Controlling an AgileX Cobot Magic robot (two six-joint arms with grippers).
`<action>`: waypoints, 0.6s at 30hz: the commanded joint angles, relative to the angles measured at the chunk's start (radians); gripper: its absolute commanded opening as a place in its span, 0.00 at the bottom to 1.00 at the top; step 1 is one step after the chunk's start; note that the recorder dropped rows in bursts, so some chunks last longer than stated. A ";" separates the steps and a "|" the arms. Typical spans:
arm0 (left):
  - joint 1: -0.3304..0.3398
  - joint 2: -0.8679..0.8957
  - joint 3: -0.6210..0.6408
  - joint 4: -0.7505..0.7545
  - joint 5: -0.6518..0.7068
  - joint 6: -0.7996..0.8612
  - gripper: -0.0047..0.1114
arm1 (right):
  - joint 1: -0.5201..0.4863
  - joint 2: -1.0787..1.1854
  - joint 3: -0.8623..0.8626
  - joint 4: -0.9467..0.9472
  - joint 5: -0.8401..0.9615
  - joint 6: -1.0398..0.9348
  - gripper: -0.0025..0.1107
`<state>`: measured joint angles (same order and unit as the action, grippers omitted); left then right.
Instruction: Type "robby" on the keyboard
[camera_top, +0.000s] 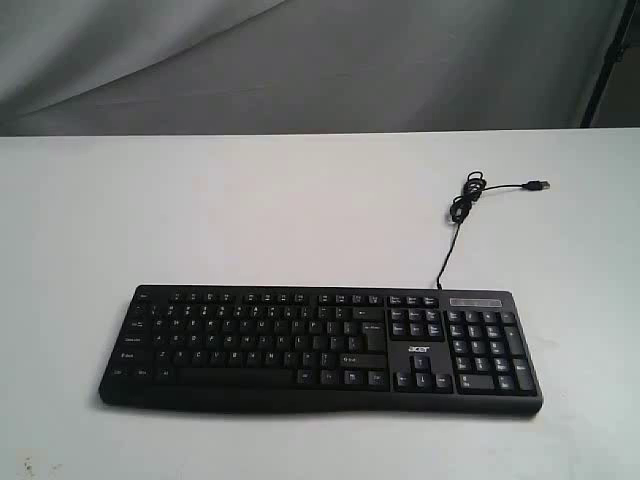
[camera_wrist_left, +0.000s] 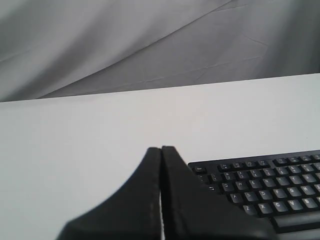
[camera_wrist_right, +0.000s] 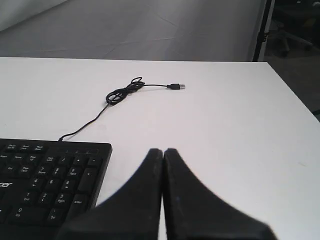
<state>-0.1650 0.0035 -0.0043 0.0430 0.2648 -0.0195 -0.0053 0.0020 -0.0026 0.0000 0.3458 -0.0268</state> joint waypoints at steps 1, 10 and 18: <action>-0.006 -0.003 0.004 0.005 -0.005 -0.003 0.04 | -0.007 -0.002 0.003 -0.009 -0.001 0.001 0.02; -0.006 -0.003 0.004 0.005 -0.005 -0.003 0.04 | -0.007 -0.002 0.003 -0.015 -0.116 -0.006 0.02; -0.006 -0.003 0.004 0.005 -0.005 -0.003 0.04 | -0.007 -0.002 0.003 -0.015 -0.340 -0.006 0.02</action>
<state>-0.1650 0.0035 -0.0043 0.0430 0.2648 -0.0195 -0.0053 0.0020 -0.0026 0.0000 0.0626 -0.0268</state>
